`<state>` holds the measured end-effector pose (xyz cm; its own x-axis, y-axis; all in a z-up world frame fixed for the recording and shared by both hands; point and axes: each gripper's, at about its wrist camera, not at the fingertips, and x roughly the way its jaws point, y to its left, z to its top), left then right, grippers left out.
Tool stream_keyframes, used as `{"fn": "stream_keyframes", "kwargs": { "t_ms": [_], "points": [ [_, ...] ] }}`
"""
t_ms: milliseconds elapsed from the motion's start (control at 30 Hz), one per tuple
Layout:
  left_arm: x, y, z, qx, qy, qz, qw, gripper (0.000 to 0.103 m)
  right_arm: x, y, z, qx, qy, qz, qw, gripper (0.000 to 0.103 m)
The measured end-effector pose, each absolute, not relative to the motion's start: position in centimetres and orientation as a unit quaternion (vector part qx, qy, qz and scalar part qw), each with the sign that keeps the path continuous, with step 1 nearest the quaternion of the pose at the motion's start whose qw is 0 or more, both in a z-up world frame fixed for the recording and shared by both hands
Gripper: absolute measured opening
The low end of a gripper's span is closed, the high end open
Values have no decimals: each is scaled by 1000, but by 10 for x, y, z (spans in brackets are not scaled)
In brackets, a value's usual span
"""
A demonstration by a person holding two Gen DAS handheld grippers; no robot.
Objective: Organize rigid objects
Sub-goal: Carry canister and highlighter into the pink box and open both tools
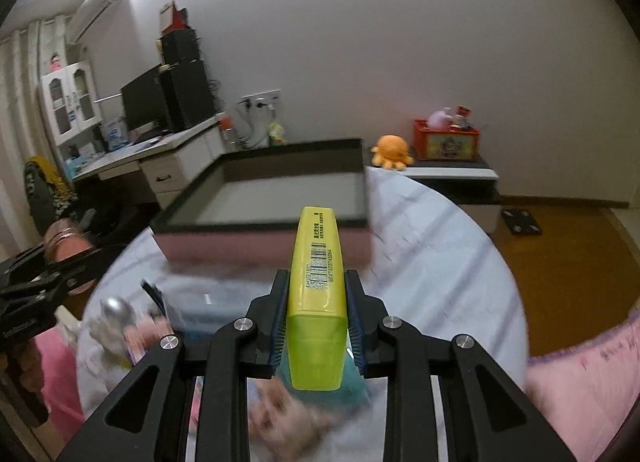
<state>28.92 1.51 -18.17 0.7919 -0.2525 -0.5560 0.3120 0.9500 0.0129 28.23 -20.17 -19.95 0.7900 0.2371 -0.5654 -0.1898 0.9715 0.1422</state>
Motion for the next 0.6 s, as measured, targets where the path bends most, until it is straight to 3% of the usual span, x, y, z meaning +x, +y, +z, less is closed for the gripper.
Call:
{"fn": "stream_keyframes", "kwargs": {
  "t_ms": [200,400,600],
  "points": [
    [376,5,-179,55,326,-152,931,54,356,-167,-192,19,331,147,932,27],
    [452,0,-209,72,395,-129,907,54,432,-136,-209,8,388,158,908,27],
    [478,1,-239,79,442,-121,885,55,472,-123,-242,13,444,142,885,27]
  ]
}}
